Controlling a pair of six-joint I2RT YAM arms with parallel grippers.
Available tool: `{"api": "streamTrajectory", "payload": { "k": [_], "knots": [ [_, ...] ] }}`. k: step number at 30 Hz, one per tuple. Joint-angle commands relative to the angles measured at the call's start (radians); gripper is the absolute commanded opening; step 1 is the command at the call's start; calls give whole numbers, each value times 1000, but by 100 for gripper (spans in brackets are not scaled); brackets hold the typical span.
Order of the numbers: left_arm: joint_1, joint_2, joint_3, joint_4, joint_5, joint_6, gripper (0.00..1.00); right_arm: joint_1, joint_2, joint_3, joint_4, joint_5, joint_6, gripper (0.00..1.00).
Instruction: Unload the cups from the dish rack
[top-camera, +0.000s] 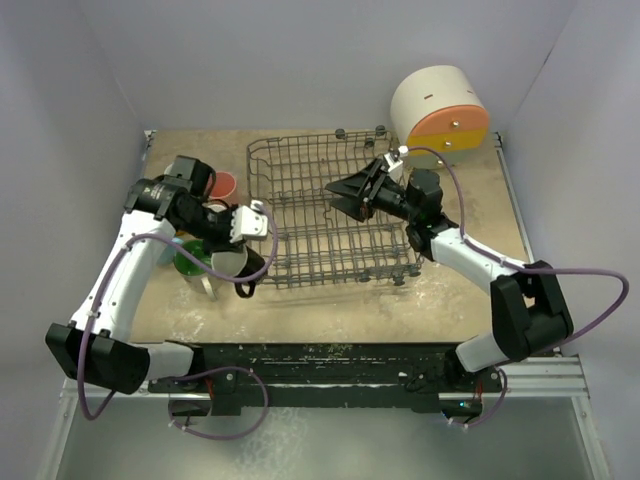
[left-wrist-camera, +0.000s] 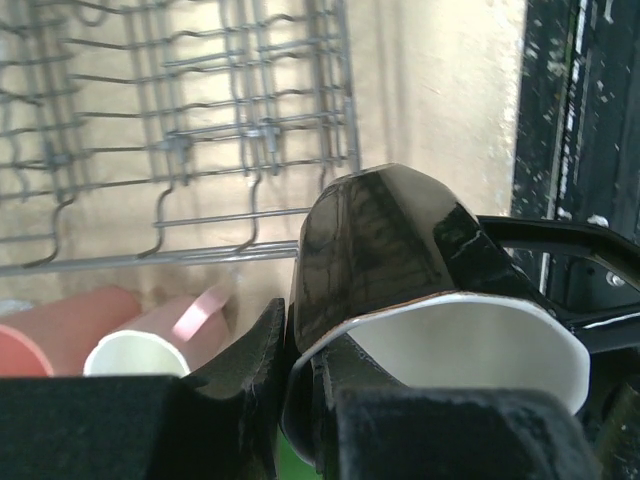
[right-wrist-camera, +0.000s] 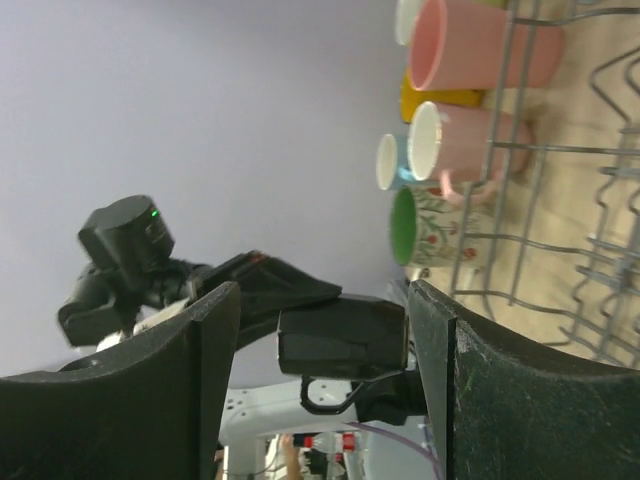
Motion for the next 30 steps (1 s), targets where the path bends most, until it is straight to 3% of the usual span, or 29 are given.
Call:
{"api": "streamTrajectory", "payload": {
  "k": [1,13,30],
  "knots": [
    [-85,-21,-63,15,-75,35,0,-16,-51,94,-229,-6,-217,71],
    [-248,45,-230,116,-222,-29,0,-22,-151,237,-615,166,-523,73],
    [-372,143,-339,260,-305,-85,0,-26,-313,228,-842,308,-629,75]
  ]
}}
